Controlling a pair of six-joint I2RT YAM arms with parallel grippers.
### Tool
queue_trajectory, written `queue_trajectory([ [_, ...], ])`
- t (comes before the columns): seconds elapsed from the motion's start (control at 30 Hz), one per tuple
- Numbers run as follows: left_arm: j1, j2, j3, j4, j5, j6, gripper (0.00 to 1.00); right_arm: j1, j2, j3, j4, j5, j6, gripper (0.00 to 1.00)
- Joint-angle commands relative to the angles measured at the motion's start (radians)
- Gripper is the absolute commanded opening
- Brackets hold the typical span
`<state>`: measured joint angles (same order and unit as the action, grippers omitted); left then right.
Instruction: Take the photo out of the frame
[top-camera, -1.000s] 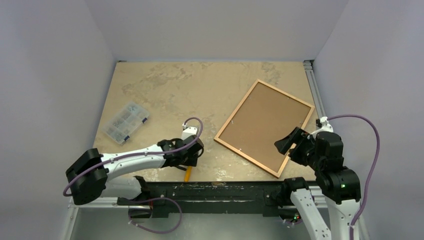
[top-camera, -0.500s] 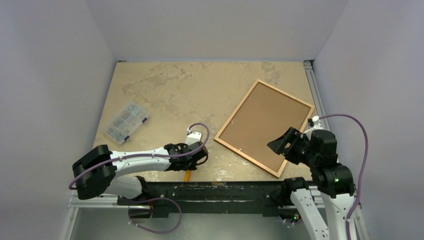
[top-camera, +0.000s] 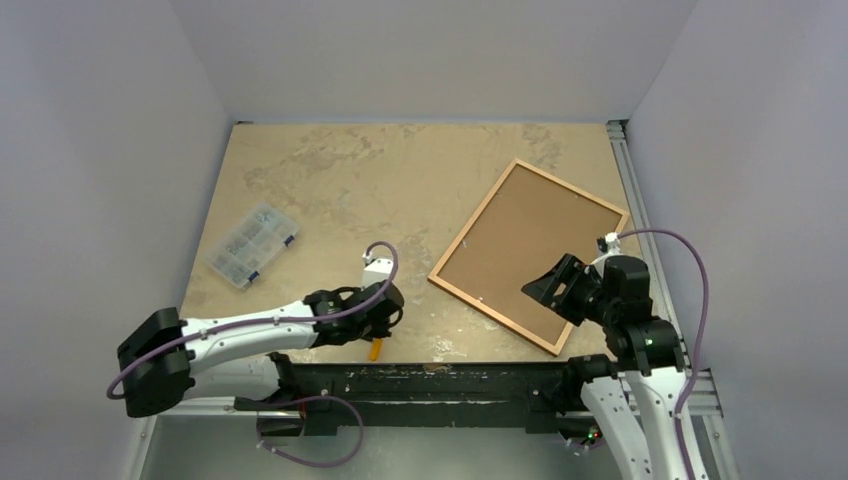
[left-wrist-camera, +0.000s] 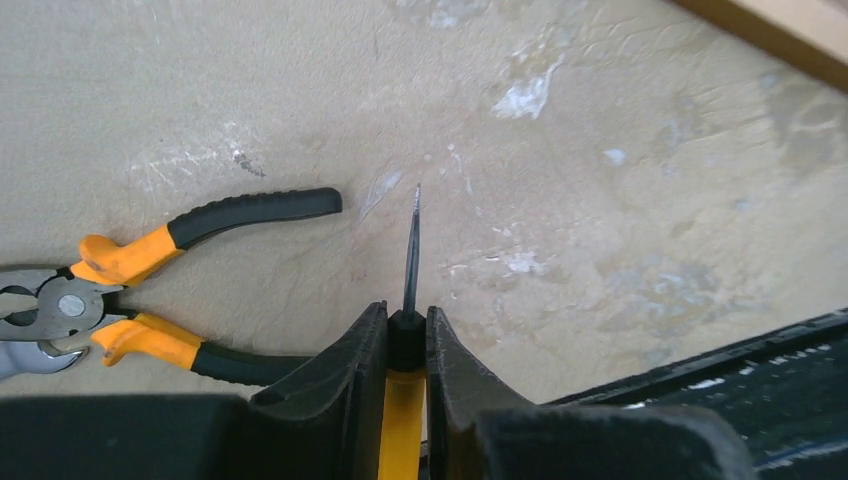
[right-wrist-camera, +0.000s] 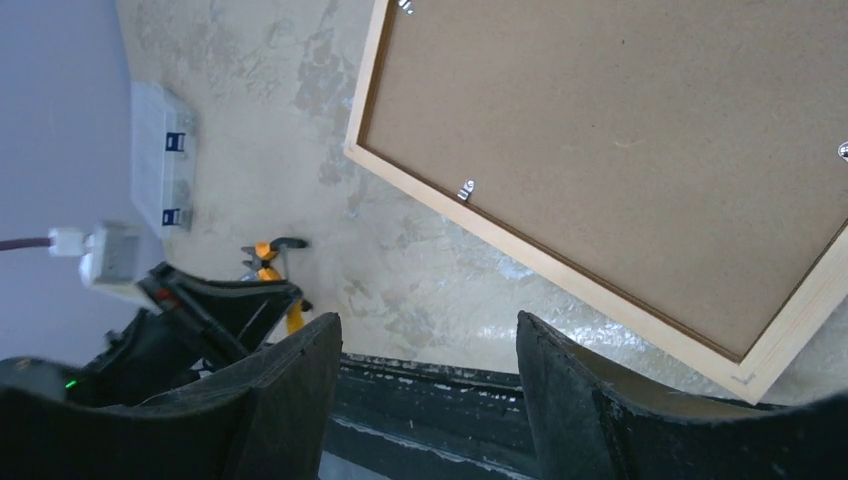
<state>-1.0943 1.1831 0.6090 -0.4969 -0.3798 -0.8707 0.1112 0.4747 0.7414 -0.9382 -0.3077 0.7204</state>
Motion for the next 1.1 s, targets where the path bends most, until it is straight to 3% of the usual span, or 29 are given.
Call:
queue_trajectory([
  [0.0, 0.000, -0.131, 0.060, -0.010, -0.014, 0.019, 0.00, 0.023, 0.050, -0.090, 0.162, -0.035, 0.014, 0.63],
  [0.13, 0.003, -0.231, 0.095, -0.013, 0.012, 0.029, 0.00, 0.163, 0.078, -0.155, 0.248, 0.055, 0.092, 0.63],
  [0.23, 0.024, -0.291, 0.122, -0.009, 0.053, 0.015, 0.00, 0.371, 0.115, -0.201, 0.355, 0.177, 0.200, 0.63],
  [0.4, 0.123, -0.379, 0.133, 0.056, 0.202, -0.080, 0.00, 0.712, 0.340, -0.191, 0.501, 0.410, 0.320, 0.63],
  [0.6, 0.208, -0.500, -0.054, 0.338, 0.317, -0.376, 0.00, 0.979, 0.374, -0.209, 0.674, 0.636, 0.405, 0.62],
  [0.8, 0.298, -0.487, -0.194, 0.550, 0.452, -0.699, 0.00, 1.242, 0.366, -0.345, 1.144, 0.831, 0.352, 0.64],
  [1.0, 0.319, -0.423, -0.233, 0.608, 0.515, -0.920, 0.00, 1.530, 0.578, -0.075, 1.035, 1.249, 0.178, 0.73],
  [1.07, 0.321, -0.417, -0.239, 0.620, 0.525, -0.970, 0.00, 1.572, 0.659, 0.039, 0.837, 1.386, 0.269, 0.77],
])
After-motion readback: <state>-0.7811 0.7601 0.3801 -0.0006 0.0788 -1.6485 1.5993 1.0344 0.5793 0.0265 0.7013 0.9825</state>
